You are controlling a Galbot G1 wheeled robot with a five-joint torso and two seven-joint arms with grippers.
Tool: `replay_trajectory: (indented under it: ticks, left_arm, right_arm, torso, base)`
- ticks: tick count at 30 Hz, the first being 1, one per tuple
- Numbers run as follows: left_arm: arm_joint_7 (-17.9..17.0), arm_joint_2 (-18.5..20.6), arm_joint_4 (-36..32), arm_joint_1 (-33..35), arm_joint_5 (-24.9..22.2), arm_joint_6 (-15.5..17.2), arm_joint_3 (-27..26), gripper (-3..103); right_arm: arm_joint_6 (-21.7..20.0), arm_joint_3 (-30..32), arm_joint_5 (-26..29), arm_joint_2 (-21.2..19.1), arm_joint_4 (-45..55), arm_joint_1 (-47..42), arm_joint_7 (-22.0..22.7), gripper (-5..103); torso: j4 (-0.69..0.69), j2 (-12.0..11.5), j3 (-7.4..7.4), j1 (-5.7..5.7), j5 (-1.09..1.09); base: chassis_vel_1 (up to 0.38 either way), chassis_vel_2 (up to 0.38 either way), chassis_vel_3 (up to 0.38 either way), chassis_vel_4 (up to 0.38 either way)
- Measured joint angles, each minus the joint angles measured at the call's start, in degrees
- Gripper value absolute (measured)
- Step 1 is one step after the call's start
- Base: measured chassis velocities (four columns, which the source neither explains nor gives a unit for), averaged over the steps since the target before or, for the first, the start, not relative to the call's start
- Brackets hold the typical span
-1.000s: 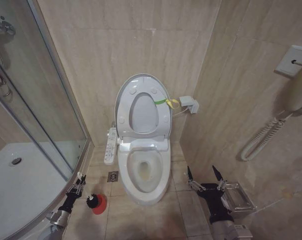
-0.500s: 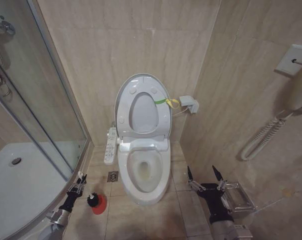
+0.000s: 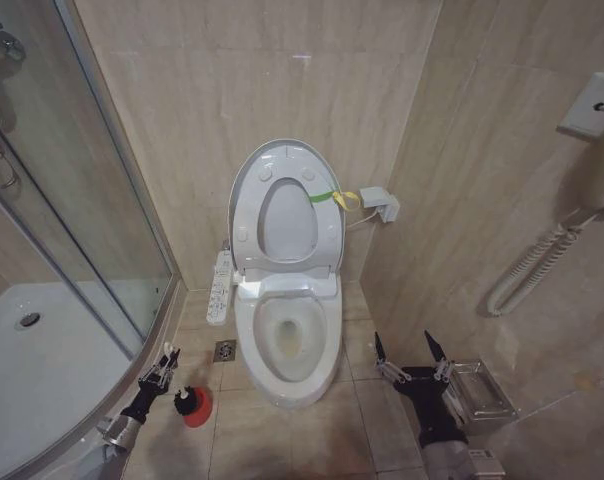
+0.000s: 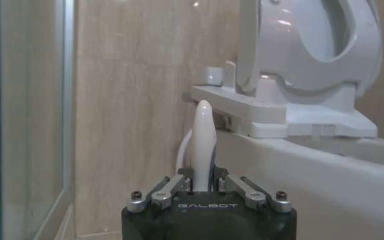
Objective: Open the toilet lid, clean the toilet bowl with a toilet brush, close the toilet lid, and flush.
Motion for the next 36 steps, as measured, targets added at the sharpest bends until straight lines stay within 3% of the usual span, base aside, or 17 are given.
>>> replay_trajectory:
  ticks: [16, 22, 36]
  left_arm:
    - [-0.8, 0.4, 1.6, -2.1, 1.3, -0.1, 0.9, 19]
    - [-0.2, 0.2, -0.5, -2.2, -2.0, 0.0, 2.6, 19]
    - [1.5, -0.3, -7.1, 2.0, -4.7, 0.1, 1.5, 19]
  right_arm:
    - [0.0, 0.0, 0.0, 0.0, 0.0, 0.0, 0.0, 100]
    - [0.0, 0.0, 0.0, 0.0, 0.0, 0.0, 0.0, 100]
    - [0.0, 0.0, 0.0, 0.0, 0.0, 0.0, 0.0, 100]
  torso:
    - [-0.01, -4.5, -2.56, -1.93, 0.01]
    - [0.0, -6.1, -3.48, -2.65, -0.01]
    - [0.0, -6.8, -3.97, -2.89, 0.0]
  base:
    - [0.0, 0.0, 0.0, 0.0]
    - [0.0, 0.0, 0.0, 0.0]
    - [0.0, 0.0, 0.0, 0.0]
